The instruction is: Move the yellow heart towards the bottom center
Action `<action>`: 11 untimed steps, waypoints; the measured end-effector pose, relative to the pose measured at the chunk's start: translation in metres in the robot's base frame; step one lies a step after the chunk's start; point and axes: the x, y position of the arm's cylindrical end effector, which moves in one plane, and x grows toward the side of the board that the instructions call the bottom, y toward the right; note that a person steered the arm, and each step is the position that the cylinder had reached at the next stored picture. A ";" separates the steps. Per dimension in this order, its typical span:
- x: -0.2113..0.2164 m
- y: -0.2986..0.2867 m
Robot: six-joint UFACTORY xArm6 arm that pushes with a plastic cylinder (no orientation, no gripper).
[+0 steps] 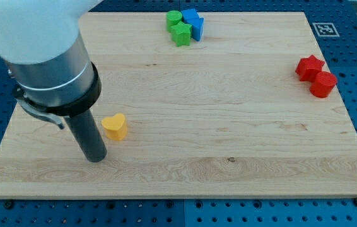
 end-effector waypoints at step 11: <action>-0.071 0.073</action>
